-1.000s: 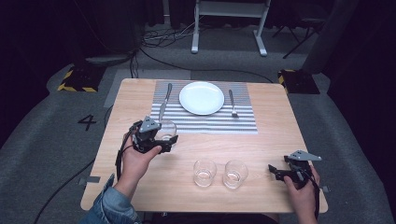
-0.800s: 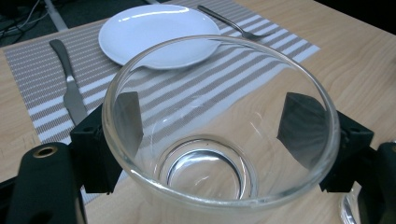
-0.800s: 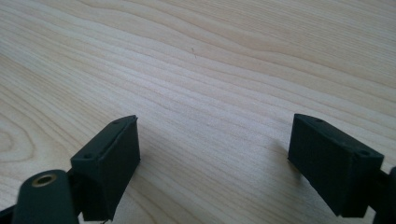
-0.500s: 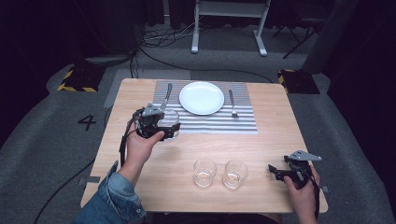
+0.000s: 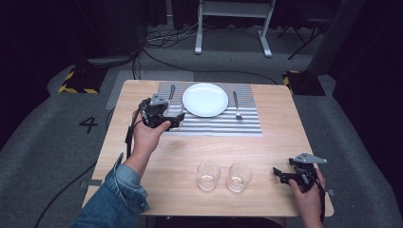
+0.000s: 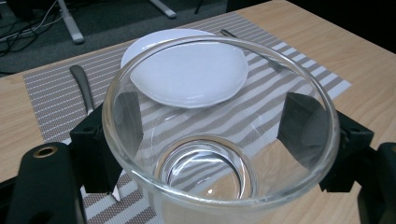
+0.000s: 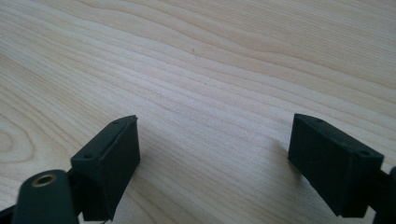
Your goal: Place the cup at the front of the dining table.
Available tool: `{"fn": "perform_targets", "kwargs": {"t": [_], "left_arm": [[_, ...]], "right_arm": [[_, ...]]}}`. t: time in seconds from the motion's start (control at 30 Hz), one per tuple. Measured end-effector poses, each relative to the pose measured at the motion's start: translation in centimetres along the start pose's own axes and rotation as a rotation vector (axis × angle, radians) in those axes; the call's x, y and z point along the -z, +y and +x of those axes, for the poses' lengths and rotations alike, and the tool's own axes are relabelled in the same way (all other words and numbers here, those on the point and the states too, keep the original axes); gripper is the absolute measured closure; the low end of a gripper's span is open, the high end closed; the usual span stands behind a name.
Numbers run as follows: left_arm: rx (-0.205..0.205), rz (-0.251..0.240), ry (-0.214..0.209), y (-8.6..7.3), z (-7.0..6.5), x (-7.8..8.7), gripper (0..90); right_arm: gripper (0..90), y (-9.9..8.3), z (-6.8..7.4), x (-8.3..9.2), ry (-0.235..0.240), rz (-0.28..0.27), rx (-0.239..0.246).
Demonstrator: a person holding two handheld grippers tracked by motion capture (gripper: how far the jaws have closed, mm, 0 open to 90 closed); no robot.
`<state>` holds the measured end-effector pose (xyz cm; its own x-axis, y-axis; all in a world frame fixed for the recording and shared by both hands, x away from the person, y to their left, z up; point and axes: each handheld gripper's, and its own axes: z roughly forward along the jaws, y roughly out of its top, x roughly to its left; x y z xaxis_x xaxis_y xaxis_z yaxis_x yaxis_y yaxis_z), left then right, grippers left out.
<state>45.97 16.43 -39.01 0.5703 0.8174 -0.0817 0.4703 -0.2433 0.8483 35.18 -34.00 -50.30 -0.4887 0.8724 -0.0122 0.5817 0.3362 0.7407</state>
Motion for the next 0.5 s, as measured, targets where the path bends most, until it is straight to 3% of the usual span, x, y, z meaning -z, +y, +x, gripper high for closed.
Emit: {"fn": "perform_targets", "kwargs": {"t": [0.2, 0.47, 0.5], "left_arm": [[0.025, 0.005, 0.008, 0.5, 0.8, -1.5, 19.3], [0.010, 0.036, 0.041, 1.1, 1.6, -4.0, 19.3], [0.023, 0.026, 0.043, 1.1, 1.6, -4.5, 19.3]], "right_arm": [[16.5, 0.0, 0.0, 0.0, 0.000, 0.000, 0.000], [16.5, 0.0, 0.0, 0.0, 0.000, 0.000, 0.000], [16.5, 0.0, 0.0, 0.0, 0.000, 0.000, 0.000]]}}
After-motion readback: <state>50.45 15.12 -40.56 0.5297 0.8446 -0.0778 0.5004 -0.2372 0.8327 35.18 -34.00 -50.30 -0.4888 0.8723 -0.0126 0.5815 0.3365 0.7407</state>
